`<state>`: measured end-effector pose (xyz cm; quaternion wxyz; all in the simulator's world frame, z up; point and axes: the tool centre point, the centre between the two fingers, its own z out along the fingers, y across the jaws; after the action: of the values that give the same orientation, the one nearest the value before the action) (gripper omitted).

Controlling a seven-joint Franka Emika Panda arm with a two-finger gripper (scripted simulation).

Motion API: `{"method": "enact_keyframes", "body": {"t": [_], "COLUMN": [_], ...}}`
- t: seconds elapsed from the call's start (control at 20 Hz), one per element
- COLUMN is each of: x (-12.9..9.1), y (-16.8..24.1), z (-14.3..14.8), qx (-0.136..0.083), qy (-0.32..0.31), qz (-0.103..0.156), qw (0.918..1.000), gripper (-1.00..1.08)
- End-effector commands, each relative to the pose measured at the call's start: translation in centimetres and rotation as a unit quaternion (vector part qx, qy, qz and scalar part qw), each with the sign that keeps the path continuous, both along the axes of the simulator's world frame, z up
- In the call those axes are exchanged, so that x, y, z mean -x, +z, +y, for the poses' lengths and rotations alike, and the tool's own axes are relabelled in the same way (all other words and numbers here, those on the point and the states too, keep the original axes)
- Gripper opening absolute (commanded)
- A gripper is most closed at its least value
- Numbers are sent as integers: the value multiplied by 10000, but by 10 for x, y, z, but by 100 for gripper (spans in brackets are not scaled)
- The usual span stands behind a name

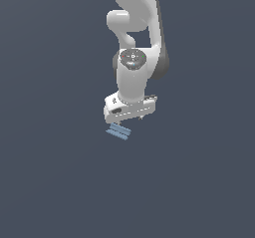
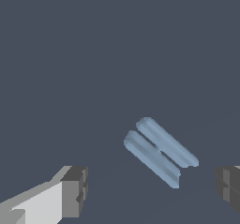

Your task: Pick up the object and move it to a goal position.

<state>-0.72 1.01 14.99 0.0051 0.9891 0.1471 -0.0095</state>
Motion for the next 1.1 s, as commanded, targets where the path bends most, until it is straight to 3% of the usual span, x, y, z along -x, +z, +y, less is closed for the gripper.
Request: {"method": "enact_keyframes", "body": {"t": [0.0, 0.5, 1.05], "x": [1, 5, 11], "y": [-6, -32, -58], "z": [-5, -23, -40], "qx": [-1, -16, -49], "qy": [305, 1523, 2840], "qz": [0, -3, -17], "qw": [9995, 9883, 9588], "gripper": [100, 100, 100]}}
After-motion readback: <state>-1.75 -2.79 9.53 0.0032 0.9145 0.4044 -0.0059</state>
